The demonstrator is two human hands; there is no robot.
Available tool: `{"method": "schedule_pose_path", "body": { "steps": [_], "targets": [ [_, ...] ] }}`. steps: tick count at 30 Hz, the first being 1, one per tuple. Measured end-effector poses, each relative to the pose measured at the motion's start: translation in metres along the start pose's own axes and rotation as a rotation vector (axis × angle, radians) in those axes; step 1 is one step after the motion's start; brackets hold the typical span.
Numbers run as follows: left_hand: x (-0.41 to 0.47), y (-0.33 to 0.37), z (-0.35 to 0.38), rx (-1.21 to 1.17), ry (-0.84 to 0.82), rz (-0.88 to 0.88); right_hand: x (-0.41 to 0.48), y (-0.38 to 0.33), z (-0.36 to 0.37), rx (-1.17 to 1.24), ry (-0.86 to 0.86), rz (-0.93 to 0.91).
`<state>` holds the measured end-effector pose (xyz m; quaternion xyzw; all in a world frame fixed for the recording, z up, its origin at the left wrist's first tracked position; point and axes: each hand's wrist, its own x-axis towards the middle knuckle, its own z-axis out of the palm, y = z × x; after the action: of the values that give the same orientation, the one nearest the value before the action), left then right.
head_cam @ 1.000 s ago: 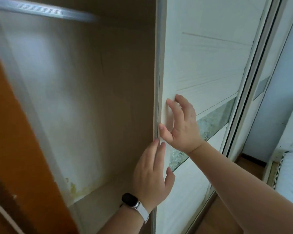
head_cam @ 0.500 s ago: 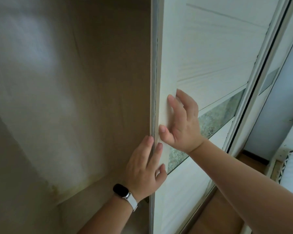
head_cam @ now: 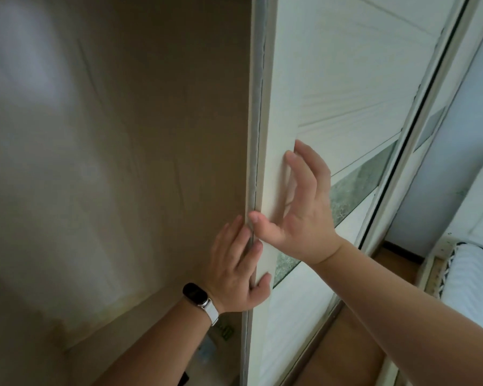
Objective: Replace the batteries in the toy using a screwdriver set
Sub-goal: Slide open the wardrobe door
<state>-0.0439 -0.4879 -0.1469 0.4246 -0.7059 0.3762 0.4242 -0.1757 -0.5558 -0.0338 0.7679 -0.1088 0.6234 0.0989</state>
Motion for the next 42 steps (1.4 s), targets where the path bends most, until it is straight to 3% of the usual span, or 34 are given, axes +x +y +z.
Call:
{"method": "schedule_pose_path", "body": {
  "steps": [23,34,42],
  "targets": [
    [0.021,-0.010,0.089,-0.143,0.065,0.046,-0.008,0.078,0.004,-0.097,-0.038,0.024],
    [0.048,-0.009,0.155,-0.203,0.074,0.041,-0.008,0.146,-0.002,-0.098,-0.029,0.008],
    [0.071,-0.008,0.198,-0.122,0.039,0.064,-0.008,0.202,-0.003,-0.092,0.009,0.017]
  ]
}}
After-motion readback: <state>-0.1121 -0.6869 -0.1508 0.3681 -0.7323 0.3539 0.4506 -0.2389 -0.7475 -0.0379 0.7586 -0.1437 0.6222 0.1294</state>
